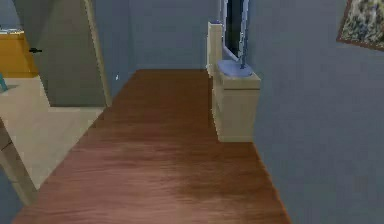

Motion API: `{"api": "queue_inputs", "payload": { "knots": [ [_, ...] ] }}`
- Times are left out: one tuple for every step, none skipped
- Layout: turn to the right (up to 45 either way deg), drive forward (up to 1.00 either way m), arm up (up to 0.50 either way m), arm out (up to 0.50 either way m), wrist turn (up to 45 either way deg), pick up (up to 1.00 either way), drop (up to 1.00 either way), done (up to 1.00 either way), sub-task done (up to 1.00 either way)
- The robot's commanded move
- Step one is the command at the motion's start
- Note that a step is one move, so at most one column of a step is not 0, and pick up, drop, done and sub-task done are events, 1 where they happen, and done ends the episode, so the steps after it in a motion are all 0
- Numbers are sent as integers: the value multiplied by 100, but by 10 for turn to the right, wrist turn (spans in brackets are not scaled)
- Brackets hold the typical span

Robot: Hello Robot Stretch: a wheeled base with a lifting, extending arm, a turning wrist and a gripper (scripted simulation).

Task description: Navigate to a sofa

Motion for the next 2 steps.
{"api": "queue_inputs", "payload": {
  "knots": [
    [-300,0,0,0,0,0,0,0,0],
    [0,100,0,0,0,0,0,0,0]
  ]
}}
